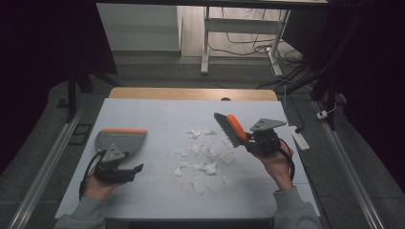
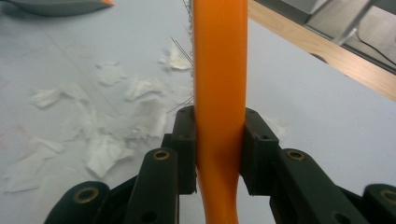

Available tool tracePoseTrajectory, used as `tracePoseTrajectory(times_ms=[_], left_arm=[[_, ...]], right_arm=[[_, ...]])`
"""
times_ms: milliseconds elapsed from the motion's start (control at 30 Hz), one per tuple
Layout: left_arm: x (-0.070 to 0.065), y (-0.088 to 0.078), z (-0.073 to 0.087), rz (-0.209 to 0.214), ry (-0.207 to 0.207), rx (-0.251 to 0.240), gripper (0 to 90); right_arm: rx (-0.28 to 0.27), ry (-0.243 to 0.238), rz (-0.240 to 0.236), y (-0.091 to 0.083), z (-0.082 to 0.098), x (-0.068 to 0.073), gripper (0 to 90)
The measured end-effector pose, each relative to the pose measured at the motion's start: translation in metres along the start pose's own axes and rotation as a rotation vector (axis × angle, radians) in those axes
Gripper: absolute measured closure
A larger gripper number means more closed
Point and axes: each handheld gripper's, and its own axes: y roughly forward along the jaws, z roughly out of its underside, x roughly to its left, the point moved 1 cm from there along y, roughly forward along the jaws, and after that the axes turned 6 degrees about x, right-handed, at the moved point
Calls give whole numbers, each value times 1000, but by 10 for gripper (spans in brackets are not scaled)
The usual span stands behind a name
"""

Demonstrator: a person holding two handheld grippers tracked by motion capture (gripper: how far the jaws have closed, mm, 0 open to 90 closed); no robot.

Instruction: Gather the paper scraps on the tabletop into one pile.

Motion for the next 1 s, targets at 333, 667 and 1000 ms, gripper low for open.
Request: tracePoseTrajectory(times_ms=[333,667,1000], left_arm=[[-3,4,-1,-9,23,17,279],[-3,9,-4,0,44,25,276],[-2,8,-3,17,55,18,276]], right_arm=[[76,60,63,5,0,-27,707],[122,73,91,10,-1,-41,707],[249,65,105,32,-14,-50,707]])
